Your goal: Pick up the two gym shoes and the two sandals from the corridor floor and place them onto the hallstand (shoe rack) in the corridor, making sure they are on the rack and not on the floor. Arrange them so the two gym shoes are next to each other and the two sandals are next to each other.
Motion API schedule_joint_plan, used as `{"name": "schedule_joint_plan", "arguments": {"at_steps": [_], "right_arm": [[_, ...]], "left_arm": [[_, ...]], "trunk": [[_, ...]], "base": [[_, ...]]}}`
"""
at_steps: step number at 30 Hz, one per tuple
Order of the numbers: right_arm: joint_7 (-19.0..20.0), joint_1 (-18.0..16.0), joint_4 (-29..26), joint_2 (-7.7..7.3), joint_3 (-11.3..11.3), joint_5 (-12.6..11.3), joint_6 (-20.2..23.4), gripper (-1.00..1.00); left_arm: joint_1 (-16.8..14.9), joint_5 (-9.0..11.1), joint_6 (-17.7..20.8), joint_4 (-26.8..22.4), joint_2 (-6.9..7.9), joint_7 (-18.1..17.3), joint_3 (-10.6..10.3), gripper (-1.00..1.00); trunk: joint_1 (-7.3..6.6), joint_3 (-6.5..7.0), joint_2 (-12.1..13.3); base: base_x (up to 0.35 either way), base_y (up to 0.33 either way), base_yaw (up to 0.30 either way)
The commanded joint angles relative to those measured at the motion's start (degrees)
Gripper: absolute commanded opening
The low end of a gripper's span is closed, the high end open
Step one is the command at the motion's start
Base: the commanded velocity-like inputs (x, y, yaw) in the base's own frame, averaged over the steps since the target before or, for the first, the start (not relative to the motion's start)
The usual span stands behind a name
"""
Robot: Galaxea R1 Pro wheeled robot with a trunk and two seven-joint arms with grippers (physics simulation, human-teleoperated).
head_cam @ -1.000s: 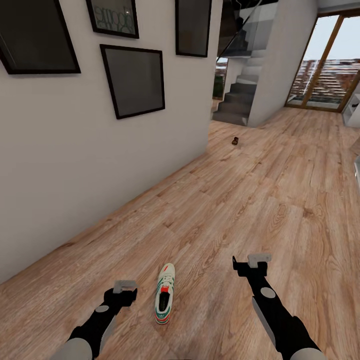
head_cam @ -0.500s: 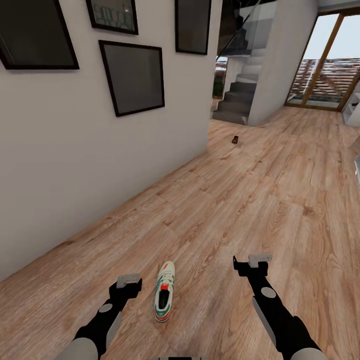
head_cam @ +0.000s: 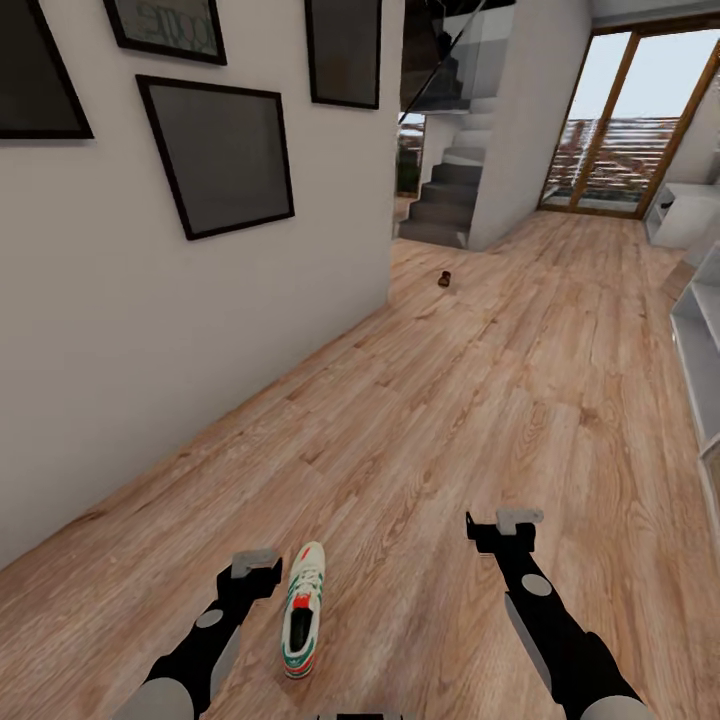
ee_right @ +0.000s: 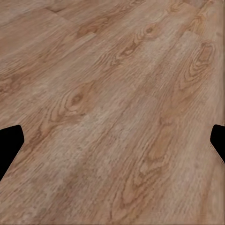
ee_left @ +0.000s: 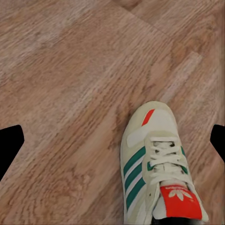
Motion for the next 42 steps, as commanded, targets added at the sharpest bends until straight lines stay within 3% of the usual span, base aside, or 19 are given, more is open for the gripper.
{"name": "schedule_joint_plan", "arguments": {"at_steps": [1,13,23,34,42], "right_arm": [[-0.48,-0.03,0.04,-0.06,0.29,0.21,-0.07,1.00],[-0.48,-0.03,-0.64,-0.05,0.30,0.23,-0.05,1.00],[-0.55,-0.03,-0.77,-0.06,0.28,0.22,-0.12,1.00],[-0.57,-0.03,-0.79,-0.05,0.19,0.21,-0.13,1.00],[-0.57,-0.03,-0.79,-0.11,0.17,0.21,-0.13,1.00]], "left_arm": [[-0.03,-0.48,-0.31,-0.02,-0.07,-0.29,0.49,1.00],[0.06,-0.46,-5.05,0.04,-0.12,-0.15,0.91,1.00],[0.06,-0.46,-4.79,0.36,-0.12,-0.10,0.73,1.00],[0.06,-0.54,-4.70,0.76,-0.14,-0.39,0.24,1.00],[0.06,-0.86,-4.74,0.84,-0.18,-1.88,0.04,1.00]], "trunk": [[0.02,-0.04,-0.01],[0.02,-0.04,-0.01],[0.02,-0.04,-0.01],[2.40,-2.37,-4.35],[2.60,-4.84,-4.46]], "base": [[0.293,-0.146,-0.024],[0.100,-0.051,-0.022],[0.003,-0.001,-0.115],[0.000,0.000,-0.009],[0.000,0.000,0.000]]}}
